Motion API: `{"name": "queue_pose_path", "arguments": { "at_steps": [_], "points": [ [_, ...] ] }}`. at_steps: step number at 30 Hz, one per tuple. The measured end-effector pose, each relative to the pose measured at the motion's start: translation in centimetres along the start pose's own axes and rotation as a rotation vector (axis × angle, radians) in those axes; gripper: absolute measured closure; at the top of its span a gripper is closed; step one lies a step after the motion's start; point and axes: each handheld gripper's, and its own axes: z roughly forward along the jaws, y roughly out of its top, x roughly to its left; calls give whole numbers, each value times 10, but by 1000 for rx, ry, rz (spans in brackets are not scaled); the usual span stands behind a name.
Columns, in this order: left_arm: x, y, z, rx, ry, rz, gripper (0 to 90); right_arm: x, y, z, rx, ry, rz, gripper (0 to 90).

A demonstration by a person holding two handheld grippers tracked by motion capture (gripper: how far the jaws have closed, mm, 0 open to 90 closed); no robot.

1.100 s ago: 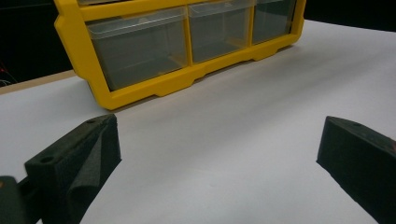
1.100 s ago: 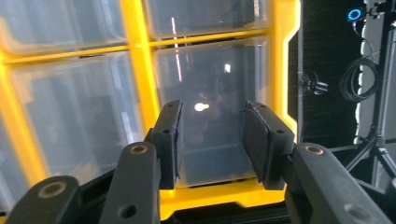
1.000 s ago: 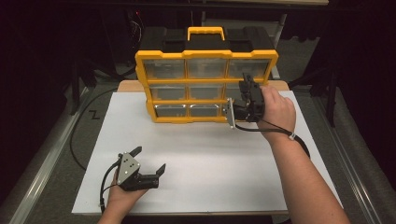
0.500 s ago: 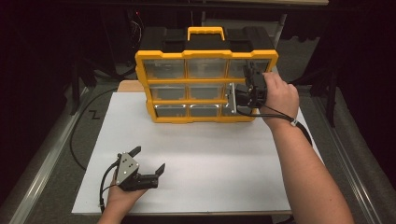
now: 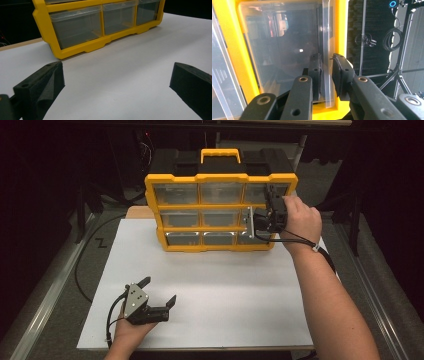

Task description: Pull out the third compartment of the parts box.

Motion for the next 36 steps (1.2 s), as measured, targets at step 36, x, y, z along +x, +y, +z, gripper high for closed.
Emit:
{"name": "queue_pose_path", "arguments": {
  "at_steps": [36],
  "points": [
    [0, 1, -2, -15, -1, 0, 4, -5, -6, -45, -40, -11, -4, 852]
  ]
}}
